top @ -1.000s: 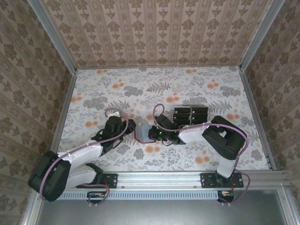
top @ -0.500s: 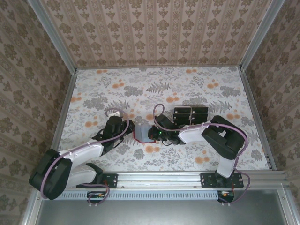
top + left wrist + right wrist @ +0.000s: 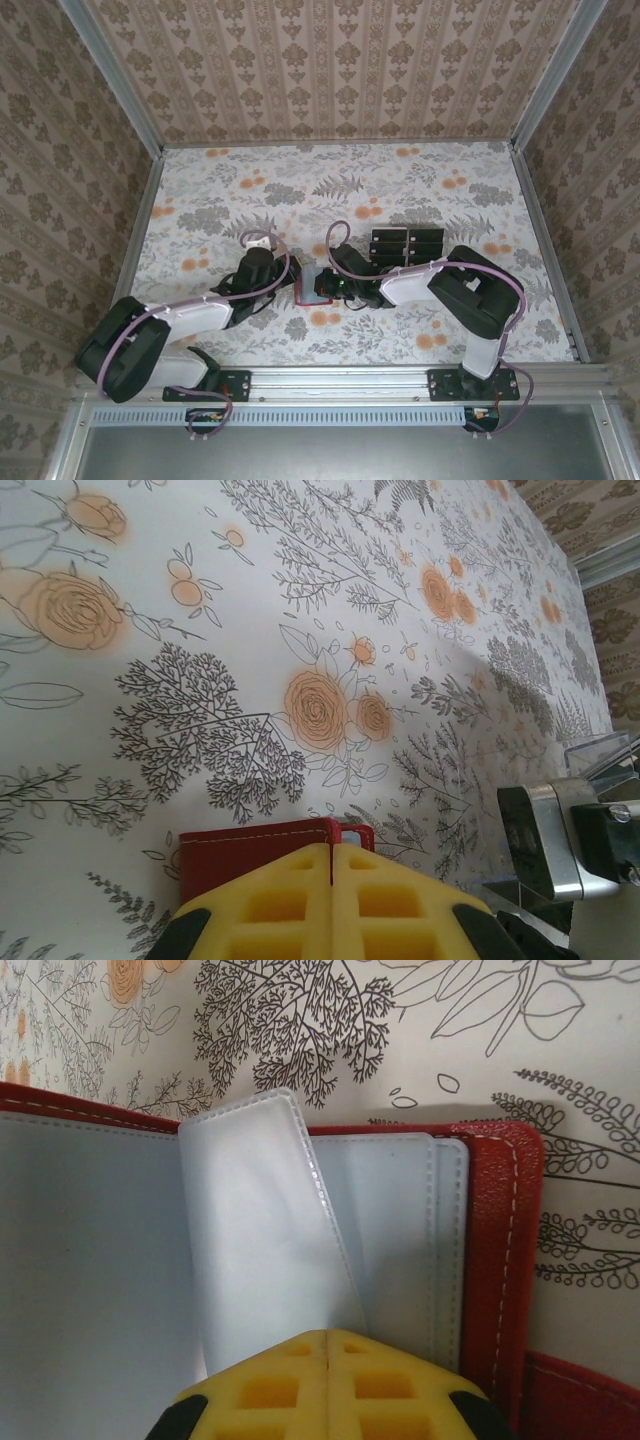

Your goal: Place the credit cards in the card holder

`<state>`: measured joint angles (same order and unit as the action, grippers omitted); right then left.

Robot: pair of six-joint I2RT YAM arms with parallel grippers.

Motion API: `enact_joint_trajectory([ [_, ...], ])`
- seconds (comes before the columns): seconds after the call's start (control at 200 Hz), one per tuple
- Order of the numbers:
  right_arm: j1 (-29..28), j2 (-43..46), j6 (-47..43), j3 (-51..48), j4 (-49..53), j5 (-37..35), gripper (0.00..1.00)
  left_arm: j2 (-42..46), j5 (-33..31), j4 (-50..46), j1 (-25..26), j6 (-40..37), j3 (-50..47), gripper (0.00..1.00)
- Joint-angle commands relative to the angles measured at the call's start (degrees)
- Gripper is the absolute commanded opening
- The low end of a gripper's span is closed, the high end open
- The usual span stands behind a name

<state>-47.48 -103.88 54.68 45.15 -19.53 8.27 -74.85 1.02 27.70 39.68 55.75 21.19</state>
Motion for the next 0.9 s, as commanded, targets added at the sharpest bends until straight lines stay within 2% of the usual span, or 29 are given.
enact_joint_trajectory([
  [0.0, 0.6, 1.1, 0.5, -3.1, 9.5, -1.2, 0.07, -1.4, -0.8, 0.7, 0.7, 1.1, 0.7, 0.00],
  [0.215, 0.7, 13.7, -0.5, -5.5, 15.9, -4.7, 0.25, -0.6, -1.0, 1.4, 0.7, 0.9, -0.1, 0.00],
  [0.36, 0.6, 17.7, -3.0, -3.5, 19.5, -4.9, 0.41, 0.1, -1.2, 0.3, 0.7, 0.2, 0.6, 0.00],
  [0.47, 0.2, 17.7, -4.5, -0.8, 20.5, -4.3, 0.52, 0.1, -1.1, 0.2, 0.7, 0.2, 0.6, 0.00],
  [0.67, -1.2, 14.1, -5.5, 3.9, 19.7, -3.1, 0.66, 0.1, -1.0, 0.4, 0.7, 0.3, 0.5, 0.00],
  [0.895, -2.5, 10.8, -5.5, 5.6, 17.9, -3.0, 0.70, 1.6, -1.9, -0.9, 0.6, 0.2, -0.1, 0.00],
])
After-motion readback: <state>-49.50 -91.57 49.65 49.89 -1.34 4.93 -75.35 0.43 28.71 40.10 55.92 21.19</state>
